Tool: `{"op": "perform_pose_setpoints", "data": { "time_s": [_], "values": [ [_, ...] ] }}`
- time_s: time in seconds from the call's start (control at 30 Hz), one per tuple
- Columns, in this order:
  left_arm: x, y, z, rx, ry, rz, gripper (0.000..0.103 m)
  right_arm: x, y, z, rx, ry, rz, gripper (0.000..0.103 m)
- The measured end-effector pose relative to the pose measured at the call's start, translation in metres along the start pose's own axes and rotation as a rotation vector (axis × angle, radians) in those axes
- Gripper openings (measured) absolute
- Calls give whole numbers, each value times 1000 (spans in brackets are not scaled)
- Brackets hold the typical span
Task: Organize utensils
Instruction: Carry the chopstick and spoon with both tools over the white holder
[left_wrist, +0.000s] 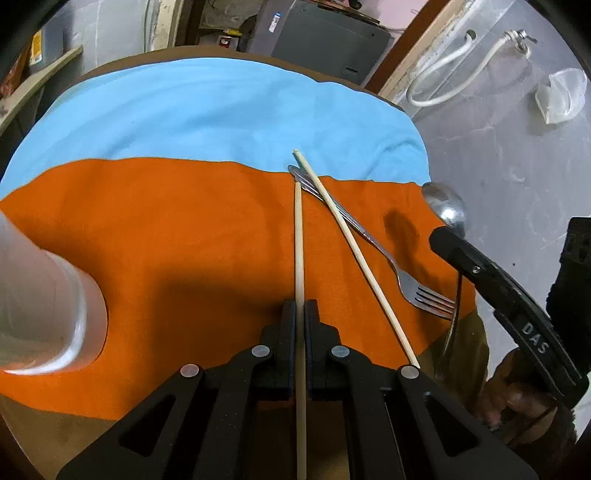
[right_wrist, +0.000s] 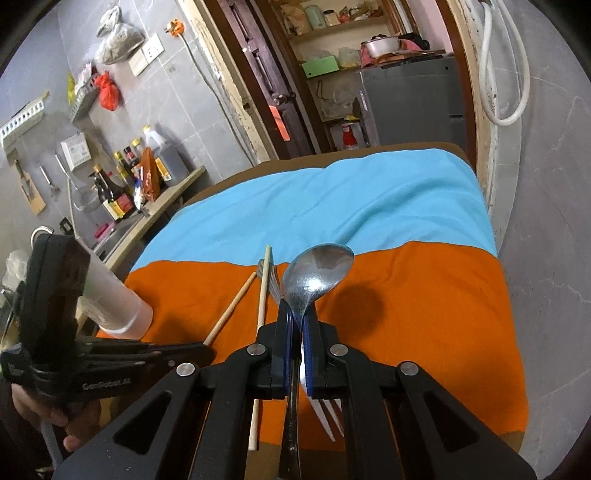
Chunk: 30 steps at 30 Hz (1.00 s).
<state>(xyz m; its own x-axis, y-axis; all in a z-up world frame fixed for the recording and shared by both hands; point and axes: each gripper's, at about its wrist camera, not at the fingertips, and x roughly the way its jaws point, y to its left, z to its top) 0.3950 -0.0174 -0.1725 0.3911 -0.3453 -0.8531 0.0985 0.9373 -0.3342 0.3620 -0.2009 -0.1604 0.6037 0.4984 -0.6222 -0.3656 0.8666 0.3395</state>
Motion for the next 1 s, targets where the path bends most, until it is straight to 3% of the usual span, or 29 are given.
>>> {"op": "perform_pose_setpoints", "data": {
  "time_s": [0.23,0.5,0.77,1.0],
  "values": [
    [-11,6,-21,-56,-136,-70,2,-21,11,-6,-1,-88,39,2],
    [-68,-12,-52,-16,-423,-109,2,-44,34,-9,-37,-180,48,1],
    [-118,-5,-46,-38,-598,-113,2,-58,57,-1,-67,-213,48,1],
    [-186,20,-45,-66,-750,-105,2,-76,97,24,-90,-268,98,1]
  ]
}}
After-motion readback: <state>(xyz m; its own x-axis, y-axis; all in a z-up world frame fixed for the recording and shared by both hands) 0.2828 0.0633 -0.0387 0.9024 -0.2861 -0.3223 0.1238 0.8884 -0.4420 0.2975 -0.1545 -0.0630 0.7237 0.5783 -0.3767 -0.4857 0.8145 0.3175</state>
